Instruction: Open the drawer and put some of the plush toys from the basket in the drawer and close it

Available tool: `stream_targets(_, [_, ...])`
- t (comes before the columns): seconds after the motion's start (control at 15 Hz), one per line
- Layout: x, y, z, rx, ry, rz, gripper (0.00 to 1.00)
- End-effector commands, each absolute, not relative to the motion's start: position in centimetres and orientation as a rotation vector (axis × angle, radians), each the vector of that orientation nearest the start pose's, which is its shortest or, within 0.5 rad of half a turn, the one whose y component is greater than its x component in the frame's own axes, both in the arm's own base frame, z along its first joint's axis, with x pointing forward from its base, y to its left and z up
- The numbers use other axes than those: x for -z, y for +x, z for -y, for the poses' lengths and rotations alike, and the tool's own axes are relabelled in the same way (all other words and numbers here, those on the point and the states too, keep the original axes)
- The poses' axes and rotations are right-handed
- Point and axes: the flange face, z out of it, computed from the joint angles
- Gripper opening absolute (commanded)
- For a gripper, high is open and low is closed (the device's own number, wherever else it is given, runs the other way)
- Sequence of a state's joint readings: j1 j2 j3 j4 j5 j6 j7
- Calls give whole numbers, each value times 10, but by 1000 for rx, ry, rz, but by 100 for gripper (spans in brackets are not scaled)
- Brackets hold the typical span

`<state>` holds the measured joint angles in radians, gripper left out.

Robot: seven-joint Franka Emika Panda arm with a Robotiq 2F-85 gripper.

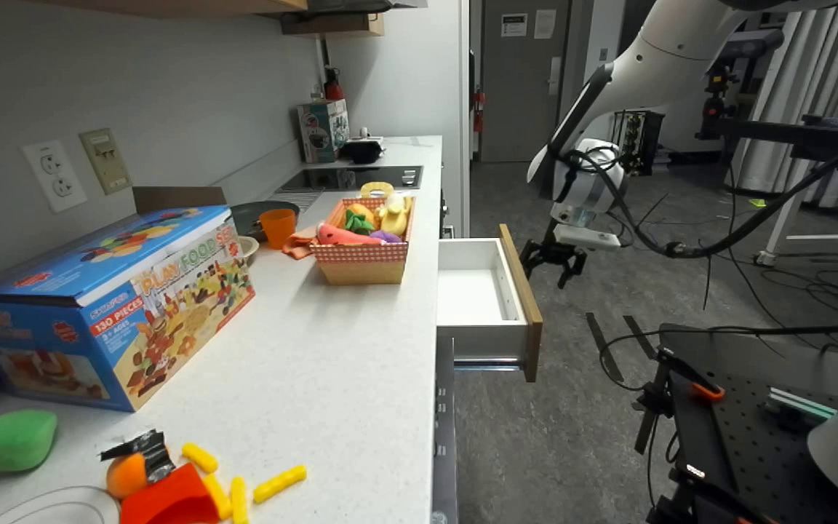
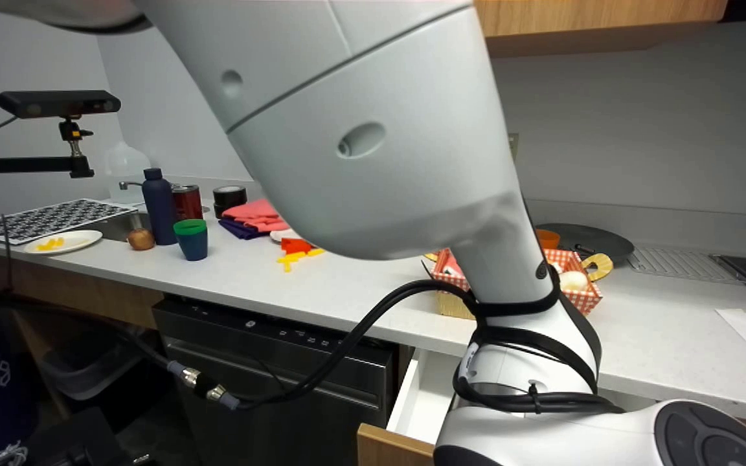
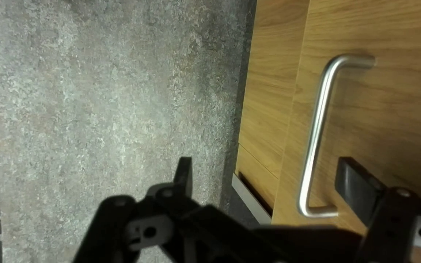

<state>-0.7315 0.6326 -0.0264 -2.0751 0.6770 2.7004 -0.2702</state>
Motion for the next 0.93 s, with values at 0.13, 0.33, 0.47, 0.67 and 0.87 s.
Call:
stream_targets(0.13, [-122,409,418,355,-2659,-1332,100])
stream_targets(0.33, [-126,412,422,420,-2767,-1200,100])
stream_targets(0.47, [-126,412,423,429,-2821,-1126,100])
stream_targets(0.67, [-128,410,420,402,-2798,-1170,100])
stream_targets(0.87, [-128,410,420,403,-2803,-1159,100])
